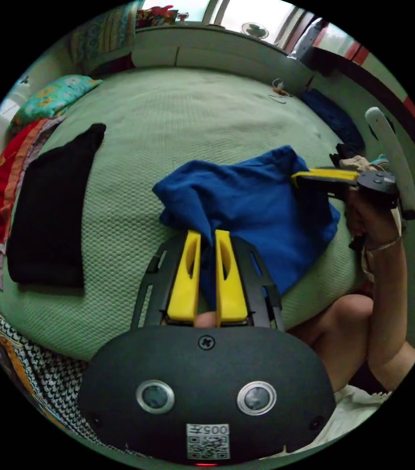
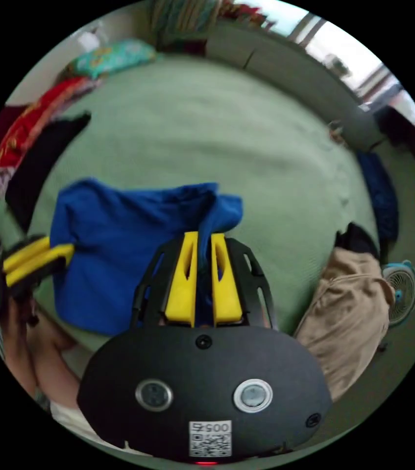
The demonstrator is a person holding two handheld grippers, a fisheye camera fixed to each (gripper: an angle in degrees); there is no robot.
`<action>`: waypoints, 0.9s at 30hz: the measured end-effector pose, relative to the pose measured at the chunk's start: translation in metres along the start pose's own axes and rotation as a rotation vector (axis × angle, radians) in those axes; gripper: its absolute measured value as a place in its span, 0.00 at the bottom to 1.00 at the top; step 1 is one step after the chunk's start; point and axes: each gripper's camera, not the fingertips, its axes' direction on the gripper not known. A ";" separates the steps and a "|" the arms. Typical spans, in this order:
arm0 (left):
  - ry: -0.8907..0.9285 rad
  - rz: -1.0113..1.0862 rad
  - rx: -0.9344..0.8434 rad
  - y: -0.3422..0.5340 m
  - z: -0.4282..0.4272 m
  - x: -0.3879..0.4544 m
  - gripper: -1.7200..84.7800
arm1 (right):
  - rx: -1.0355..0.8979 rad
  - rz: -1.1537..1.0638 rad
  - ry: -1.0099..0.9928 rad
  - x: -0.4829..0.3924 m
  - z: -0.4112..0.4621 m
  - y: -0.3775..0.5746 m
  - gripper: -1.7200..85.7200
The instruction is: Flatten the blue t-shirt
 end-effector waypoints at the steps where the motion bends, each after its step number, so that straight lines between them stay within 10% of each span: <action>1: 0.003 -0.018 0.029 -0.006 -0.006 -0.001 0.09 | 0.128 0.051 0.003 -0.002 -0.014 -0.010 0.04; 4: -0.008 -0.073 0.023 -0.020 -0.010 -0.006 0.10 | 0.334 0.091 0.122 -0.016 -0.039 -0.042 0.08; 17: -0.081 -0.029 0.108 -0.054 0.000 -0.028 0.09 | 0.036 0.197 -0.368 -0.031 -0.010 -0.058 0.02; 27: 0.009 0.005 -0.029 -0.093 0.041 -0.044 0.01 | -0.161 0.025 -0.264 -0.094 0.050 -0.106 0.01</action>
